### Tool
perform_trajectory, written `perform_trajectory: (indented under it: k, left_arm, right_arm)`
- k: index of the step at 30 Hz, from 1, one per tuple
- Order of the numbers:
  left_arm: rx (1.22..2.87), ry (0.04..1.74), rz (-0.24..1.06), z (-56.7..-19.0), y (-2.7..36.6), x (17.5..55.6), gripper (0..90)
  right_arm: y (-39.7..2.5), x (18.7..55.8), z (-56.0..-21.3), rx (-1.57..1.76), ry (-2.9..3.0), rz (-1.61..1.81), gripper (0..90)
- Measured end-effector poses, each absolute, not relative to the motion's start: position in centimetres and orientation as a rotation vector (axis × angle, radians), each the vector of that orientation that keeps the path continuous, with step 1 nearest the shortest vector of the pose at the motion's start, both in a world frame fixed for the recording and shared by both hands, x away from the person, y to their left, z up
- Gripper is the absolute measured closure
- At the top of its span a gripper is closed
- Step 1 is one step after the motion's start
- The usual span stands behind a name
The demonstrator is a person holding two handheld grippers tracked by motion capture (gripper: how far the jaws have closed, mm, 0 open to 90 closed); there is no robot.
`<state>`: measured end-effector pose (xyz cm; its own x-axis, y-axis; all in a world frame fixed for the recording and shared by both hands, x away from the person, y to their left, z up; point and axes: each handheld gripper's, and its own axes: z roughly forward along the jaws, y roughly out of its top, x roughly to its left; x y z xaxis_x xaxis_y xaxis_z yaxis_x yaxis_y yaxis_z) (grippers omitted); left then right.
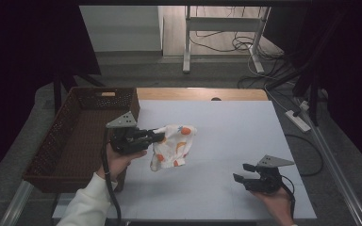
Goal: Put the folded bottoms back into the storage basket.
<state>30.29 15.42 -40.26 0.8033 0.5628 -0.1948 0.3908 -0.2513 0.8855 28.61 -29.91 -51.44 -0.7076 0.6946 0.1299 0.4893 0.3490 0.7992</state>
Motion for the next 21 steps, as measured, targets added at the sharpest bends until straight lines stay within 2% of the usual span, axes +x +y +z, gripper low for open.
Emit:
perform_trajectory:
  k: [21]
  left_arm:
    - [1.846, 0.755, 0.215, -39.8, 17.7, 30.0, 75.9]
  right_arm:
    - [-29.8, 28.7, -51.6, 1.068, 2.381, 1.284, 36.2]
